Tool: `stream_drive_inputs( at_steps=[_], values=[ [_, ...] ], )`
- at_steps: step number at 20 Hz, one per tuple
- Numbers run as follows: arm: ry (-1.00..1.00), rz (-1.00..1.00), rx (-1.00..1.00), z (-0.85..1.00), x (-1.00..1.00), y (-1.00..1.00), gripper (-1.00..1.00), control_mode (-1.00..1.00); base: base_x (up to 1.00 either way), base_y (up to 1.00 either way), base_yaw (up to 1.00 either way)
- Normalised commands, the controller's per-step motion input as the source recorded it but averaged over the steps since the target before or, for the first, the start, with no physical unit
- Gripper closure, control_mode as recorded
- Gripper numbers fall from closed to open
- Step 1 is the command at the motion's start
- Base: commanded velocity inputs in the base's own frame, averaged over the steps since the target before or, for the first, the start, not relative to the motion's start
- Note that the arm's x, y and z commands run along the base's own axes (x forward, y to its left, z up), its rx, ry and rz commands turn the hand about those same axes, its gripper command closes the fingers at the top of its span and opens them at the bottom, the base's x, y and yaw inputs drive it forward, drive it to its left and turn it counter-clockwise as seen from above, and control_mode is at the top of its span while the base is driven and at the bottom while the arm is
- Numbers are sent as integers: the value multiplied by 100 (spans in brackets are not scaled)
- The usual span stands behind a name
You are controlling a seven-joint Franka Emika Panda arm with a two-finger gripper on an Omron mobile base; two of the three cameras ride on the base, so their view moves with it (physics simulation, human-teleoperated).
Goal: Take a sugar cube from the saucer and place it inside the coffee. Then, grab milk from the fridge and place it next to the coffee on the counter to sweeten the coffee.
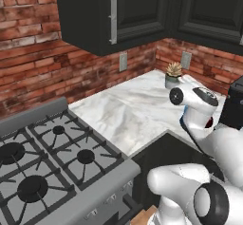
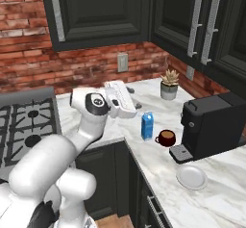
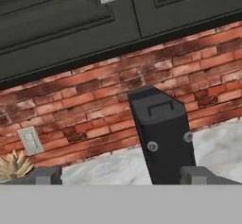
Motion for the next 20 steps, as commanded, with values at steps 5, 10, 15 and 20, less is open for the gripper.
stream_drive_inputs(
  at_steps=[5,10,15,20],
  values=[
    [0,0,-7,100,-70,44,-100,-100,0,0,0],
    [0,-1,-10,99,-56,52,-100,-100,0,0,0],
    [0,0,-9,26,-38,33,-100,-100,0,0,0],
    [0,0,-3,0,-25,9,-100,-100,0,0,0]
  ],
)
